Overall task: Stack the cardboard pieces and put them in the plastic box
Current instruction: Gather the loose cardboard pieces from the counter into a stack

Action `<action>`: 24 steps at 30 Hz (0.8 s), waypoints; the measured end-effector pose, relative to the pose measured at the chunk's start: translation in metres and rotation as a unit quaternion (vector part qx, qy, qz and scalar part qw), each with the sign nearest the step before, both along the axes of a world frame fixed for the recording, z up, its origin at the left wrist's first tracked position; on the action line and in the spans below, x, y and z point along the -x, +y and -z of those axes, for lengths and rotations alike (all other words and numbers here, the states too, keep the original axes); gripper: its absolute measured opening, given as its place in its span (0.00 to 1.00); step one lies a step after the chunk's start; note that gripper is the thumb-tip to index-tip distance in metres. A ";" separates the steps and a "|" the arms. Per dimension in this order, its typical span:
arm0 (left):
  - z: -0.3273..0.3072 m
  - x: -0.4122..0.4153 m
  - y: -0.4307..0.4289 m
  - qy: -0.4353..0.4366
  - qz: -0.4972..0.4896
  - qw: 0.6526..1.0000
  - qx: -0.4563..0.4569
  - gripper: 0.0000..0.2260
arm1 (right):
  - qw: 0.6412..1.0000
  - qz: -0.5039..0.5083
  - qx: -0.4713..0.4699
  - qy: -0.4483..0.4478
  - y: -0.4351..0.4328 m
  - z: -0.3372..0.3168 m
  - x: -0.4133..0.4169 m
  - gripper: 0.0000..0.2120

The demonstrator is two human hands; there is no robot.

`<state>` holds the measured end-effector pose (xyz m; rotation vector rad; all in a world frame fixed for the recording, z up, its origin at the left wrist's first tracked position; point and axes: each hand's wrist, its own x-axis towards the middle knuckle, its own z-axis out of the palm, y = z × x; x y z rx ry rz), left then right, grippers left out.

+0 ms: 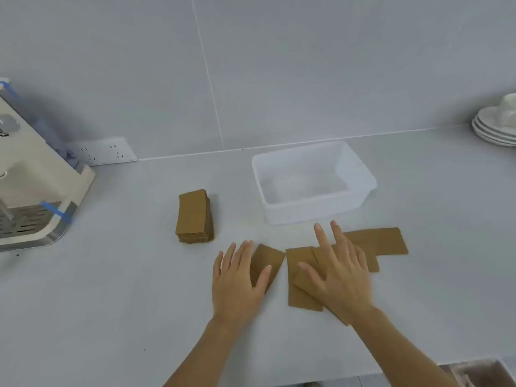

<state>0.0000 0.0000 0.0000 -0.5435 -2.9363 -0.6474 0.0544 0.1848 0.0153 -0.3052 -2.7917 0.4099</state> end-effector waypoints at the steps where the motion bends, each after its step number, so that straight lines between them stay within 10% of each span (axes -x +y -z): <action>1: 0.001 0.000 0.000 -0.001 -0.007 1.000 -0.016 0.33 | 1.000 0.004 0.010 0.001 0.001 0.002 0.000 0.33; 16: -0.019 0.010 0.024 -0.146 -0.099 0.984 0.037 0.34 | 0.999 0.021 0.039 0.021 0.016 0.011 -0.006 0.33; 24: -0.033 0.012 0.026 -0.182 -0.125 0.975 -0.024 0.20 | 0.998 0.011 0.057 -0.030 0.022 0.007 -0.006 0.34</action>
